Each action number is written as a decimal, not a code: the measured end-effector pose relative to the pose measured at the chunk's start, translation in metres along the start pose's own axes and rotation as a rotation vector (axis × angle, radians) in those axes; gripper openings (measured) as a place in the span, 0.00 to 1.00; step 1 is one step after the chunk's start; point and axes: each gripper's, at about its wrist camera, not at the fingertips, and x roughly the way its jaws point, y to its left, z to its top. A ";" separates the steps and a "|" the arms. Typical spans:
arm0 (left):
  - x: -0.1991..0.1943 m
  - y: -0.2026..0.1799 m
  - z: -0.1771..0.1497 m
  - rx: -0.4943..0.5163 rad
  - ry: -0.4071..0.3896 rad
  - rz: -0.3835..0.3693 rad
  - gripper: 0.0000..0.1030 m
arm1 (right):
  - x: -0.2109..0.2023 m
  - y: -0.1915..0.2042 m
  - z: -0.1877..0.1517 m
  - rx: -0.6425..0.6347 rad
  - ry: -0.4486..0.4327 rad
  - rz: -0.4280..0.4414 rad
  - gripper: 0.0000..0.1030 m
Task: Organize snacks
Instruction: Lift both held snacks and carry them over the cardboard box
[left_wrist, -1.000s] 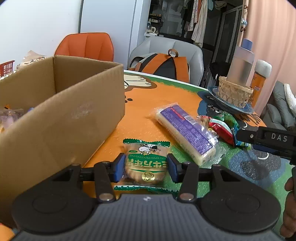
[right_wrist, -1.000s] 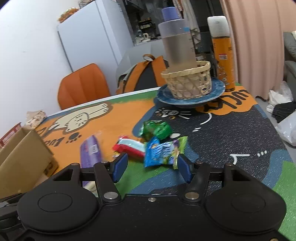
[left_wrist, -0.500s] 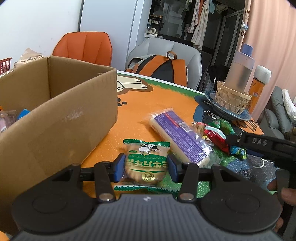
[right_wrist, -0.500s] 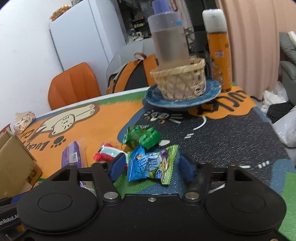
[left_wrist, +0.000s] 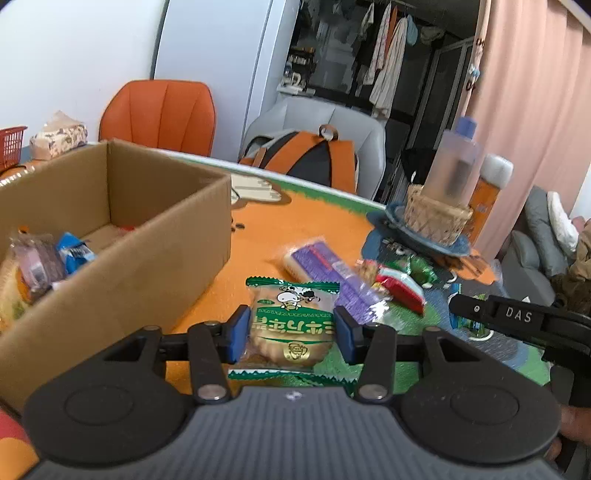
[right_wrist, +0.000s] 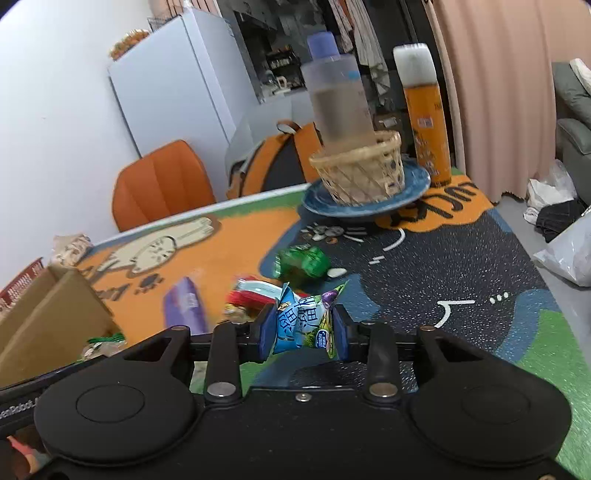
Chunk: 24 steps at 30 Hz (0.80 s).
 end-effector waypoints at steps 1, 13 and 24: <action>-0.004 -0.001 0.002 0.001 -0.009 -0.003 0.46 | -0.004 0.002 0.001 -0.001 -0.006 0.007 0.32; -0.054 0.000 0.026 -0.001 -0.118 -0.029 0.46 | -0.049 0.044 0.013 -0.059 -0.079 0.075 0.33; -0.087 0.022 0.044 -0.020 -0.190 -0.023 0.46 | -0.067 0.087 0.019 -0.107 -0.122 0.145 0.33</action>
